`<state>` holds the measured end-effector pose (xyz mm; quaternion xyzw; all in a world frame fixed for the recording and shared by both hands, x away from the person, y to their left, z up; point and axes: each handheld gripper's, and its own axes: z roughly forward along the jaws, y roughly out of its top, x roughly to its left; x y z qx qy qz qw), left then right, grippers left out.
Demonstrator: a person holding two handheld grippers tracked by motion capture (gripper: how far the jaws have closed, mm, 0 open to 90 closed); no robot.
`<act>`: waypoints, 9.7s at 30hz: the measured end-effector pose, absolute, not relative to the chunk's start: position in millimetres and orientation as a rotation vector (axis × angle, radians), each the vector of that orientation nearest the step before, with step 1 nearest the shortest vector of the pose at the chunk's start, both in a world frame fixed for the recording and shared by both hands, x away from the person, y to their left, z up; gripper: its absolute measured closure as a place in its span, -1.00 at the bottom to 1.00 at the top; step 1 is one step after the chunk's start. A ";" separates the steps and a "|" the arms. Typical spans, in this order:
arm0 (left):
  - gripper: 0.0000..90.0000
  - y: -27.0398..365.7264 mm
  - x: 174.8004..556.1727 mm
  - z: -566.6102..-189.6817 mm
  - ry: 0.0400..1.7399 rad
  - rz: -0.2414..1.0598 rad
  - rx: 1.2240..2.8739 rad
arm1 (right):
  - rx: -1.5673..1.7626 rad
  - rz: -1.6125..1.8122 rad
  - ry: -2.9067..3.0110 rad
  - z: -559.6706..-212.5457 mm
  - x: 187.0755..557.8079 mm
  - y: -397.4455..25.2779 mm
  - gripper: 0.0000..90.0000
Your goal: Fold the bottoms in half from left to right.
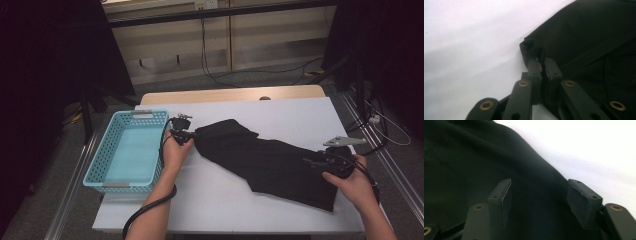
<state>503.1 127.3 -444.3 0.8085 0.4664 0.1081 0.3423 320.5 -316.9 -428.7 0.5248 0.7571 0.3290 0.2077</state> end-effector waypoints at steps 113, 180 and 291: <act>-0.64 127.2 499.3 -412.4 1.081 0.382 2.077 | 1.447 0.950 2.251 -452.7 405.7 -273.0 0.98; -0.46 124.7 531.9 -417.1 1.180 0.305 2.094 | 1.429 1.006 2.108 -428.0 347.6 -302.5 -0.19; -0.70 123.4 458.7 -418.9 1.021 0.315 2.165 | 1.206 1.065 2.327 -441.4 317.9 -215.2 0.08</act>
